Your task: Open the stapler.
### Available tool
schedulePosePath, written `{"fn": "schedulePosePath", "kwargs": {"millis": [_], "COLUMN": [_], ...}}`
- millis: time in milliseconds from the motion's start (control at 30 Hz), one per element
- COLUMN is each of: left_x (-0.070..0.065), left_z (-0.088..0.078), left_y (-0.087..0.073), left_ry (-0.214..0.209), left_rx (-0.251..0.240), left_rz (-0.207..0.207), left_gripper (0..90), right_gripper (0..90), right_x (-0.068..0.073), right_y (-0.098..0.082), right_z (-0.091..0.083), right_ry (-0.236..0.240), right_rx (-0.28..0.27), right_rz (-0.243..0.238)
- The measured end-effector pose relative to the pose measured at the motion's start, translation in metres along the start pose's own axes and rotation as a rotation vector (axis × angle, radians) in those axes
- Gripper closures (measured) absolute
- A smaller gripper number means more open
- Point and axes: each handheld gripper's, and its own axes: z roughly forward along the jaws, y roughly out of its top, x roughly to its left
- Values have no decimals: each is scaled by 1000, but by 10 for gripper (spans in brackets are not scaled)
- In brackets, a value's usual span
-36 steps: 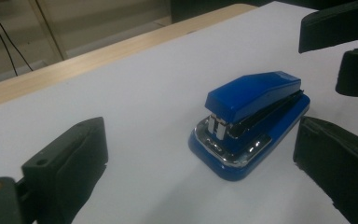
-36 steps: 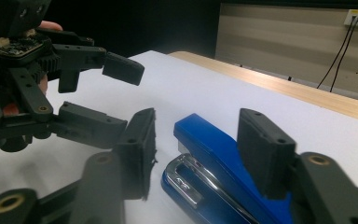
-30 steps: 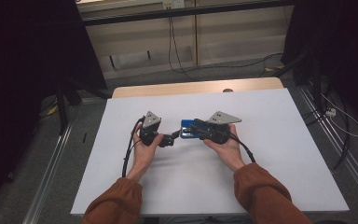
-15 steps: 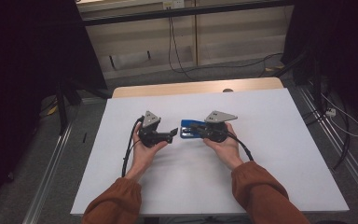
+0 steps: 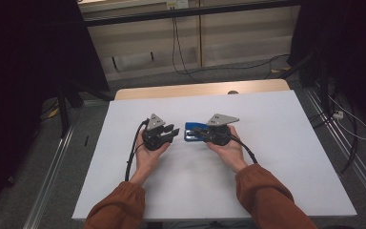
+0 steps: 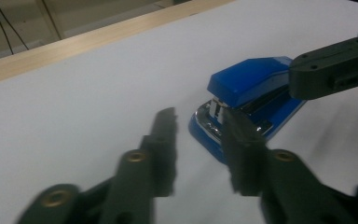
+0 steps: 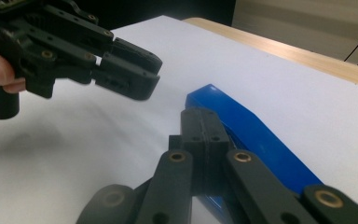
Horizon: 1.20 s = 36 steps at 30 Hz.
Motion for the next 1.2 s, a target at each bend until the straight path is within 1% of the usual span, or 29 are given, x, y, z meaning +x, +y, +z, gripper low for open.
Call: {"fn": "schedulePosePath", "kwargs": {"millis": [67, 100, 133, 167, 267, 333, 400, 467, 500, 533, 567, 600, 633, 667, 700, 733, 767, 800, 933, 967, 1000, 1067, 1200], "left_x": [0, 0, 0, -1, -2, -2, -1, 2, 7, 9, 9, 9, 10, 11, 10, 9, 9, 8, 8, 7, 6, 6, 3], "left_z": [1, 1, 1, 2, 3, 5, 7, 12, 18, 21, 21, 22, 23, 23, 22, 23, 23, 26, 26, 27, 28, 29, 32], "left_y": [0, 0, 0, 0, 2, 5, 6, 11, 16, 18, 18, 19, 20, 19, 16, 13, 13, 12, 10, 9, 8, 8, 6], "left_ry": [-15, -15, -19, -27, -36, -35, -38, -36, -33, -29, -29, -26, -30, -37, -54, -54, -54, -47, -50, -53, -55, -62, -65], "left_rx": [8, 8, 15, 24, 29, 29, 33, 38, 52, 63, 63, 66, 64, 56, 43, 43, 43, 67, 77, 81, 89, 90, 104], "left_rz": [-9, -9, -3, -11, -9, 3, -3, -6, -3, 8, 8, 19, 20, 13, -19, -28, -28, -14, -24, -25, -20, -23, -10], "left_gripper": [801, 840, 840, 900, 900, 900, 900, 900, 900, 900, 900, 900, 900, 900, 900, 900, 900, 900, 900, 900, 900, 900, 900], "right_gripper": [900, 900, 900, 900, 900, 900, 900, 900, 900, 900, 900, 900, 900, 900, 900, 900, 900, 900, 900, 900, 900, 900, 900], "right_x": [0, 0, 0, -1, -1, -1, 0, 0, 0, 0, 0, 0, 0, 0, 1, 1, 1, 2, 3, 3, 3, 3, 2], "right_y": [0, -1, -1, -1, -1, 0, 0, 2, 3, 4, 4, 4, 4, 4, 4, 4, 4, 3, 1, 0, -2, -2, -3], "right_z": [1, 2, 2, 3, 4, 5, 6, 7, 8, 10, 10, 11, 13, 14, 17, 18, 18, 21, 25, 25, 27, 28, 29], "right_ry": [3, 4, 4, 4, 8, 29, 32, 35, 34, 32, 32, 33, 29, 27, 25, 24, 24, 22, 19, 20, 14, 13, -1], "right_rx": [11, 18, 18, 30, 42, 55, 65, 91, 109, 113, 113, 120, 127, 135, 142, 145, 145, 153, 166, 169, 180, 182, 188], "right_rz": [-5, -7, -7, -13, -14, -5, -13, -22, -25, -29, -29, -31, -36, -42, -47, -47, -47, -49, -56, -49, -60, -56, -66]}}
